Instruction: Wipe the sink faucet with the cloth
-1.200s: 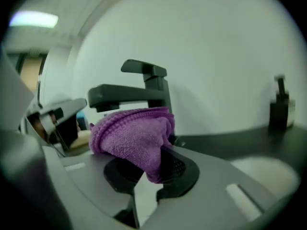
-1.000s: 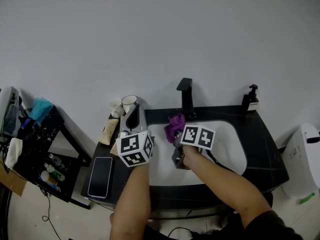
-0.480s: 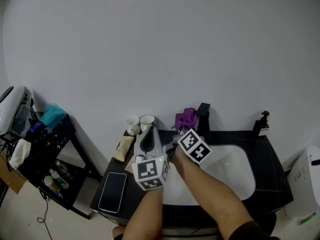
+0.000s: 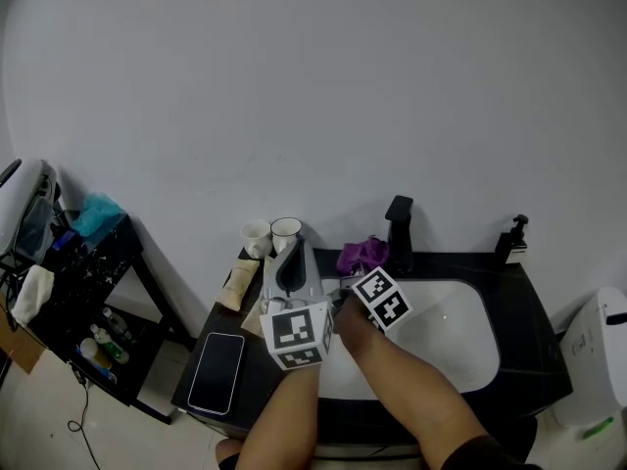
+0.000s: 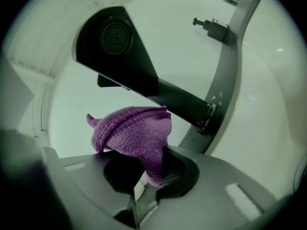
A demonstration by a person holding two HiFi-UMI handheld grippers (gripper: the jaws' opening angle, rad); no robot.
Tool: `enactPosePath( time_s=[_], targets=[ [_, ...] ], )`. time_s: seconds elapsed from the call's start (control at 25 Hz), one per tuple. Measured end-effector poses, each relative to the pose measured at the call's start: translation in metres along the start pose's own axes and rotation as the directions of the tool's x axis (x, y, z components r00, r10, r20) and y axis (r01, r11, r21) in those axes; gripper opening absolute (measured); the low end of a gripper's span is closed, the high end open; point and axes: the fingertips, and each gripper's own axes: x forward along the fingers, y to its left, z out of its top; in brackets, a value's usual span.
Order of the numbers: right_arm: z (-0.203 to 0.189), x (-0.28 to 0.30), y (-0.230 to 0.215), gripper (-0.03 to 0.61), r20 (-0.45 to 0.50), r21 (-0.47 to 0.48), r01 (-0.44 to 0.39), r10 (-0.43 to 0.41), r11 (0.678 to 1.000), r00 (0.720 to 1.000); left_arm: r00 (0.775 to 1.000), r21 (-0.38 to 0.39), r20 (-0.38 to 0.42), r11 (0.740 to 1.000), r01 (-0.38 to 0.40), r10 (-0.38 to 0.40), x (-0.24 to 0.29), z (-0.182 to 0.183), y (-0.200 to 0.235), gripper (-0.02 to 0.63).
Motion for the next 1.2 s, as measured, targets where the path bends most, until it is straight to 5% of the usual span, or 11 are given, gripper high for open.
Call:
enactPosePath(
  time_s=[0.16,0.32,0.44,0.52,0.64,0.76,0.88,1.0,1.08,1.12,1.2],
  targets=[
    [0.002,-0.003,-0.006,0.055,-0.013,0.017,-0.034,0.034,0.999,0.999,1.000,0.026,0.000,1.000,0.018,-0.018,0.001,0.000,-0.005,0.017],
    [0.004,-0.015,0.010,0.055,-0.120,-0.078,-0.110,0.100,0.991,0.988,1.000,0.027,-0.004,1.000,0.008,-0.008,0.001,-0.002,-0.002,0.017],
    [-0.001,-0.035,0.025,0.055,-0.260,-0.192,-0.182,0.129,0.964,0.957,1.000,0.018,-0.009,1.000,-0.003,0.003,0.002,-0.002,0.003,0.017],
    [-0.005,-0.054,0.042,0.055,-0.359,-0.285,-0.275,0.164,0.918,0.919,1.000,0.023,-0.010,1.000,-0.019,0.019,0.003,-0.002,0.009,0.017],
    [-0.006,-0.092,0.066,0.057,-0.488,-0.382,-0.443,0.230,0.811,0.842,0.999,0.033,-0.033,0.999,-0.026,0.027,0.003,-0.008,0.012,0.017],
    [0.012,-0.127,0.082,0.057,-0.539,-0.529,-0.573,0.274,0.626,0.797,0.997,0.002,-0.080,1.000,-0.002,0.002,0.004,-0.022,0.004,0.017],
    [0.050,-0.149,0.087,0.057,-0.506,-0.720,-0.590,0.304,0.366,0.807,0.993,-0.016,-0.114,0.999,0.031,-0.033,0.007,-0.034,-0.009,0.017],
    [0.106,-0.152,0.085,0.057,-0.375,-0.884,-0.442,0.336,0.151,0.864,0.985,0.001,-0.150,0.996,0.086,-0.085,0.010,-0.046,-0.027,0.017],
    [0.145,-0.141,0.073,0.057,-0.242,-0.955,-0.284,0.319,0.091,0.916,0.975,0.018,-0.181,0.990,0.137,-0.131,0.011,-0.056,-0.043,0.017],
    [0.161,-0.135,0.063,0.057,-0.177,-0.972,-0.213,0.295,0.096,0.939,0.968,0.029,-0.196,0.986,0.166,-0.157,0.011,-0.061,-0.051,0.017],
    [0.184,-0.125,0.035,0.057,-0.070,-0.981,-0.109,0.229,0.161,0.971,0.954,0.046,-0.220,0.975,0.219,-0.204,0.011,-0.068,-0.068,0.017]
  ],
)
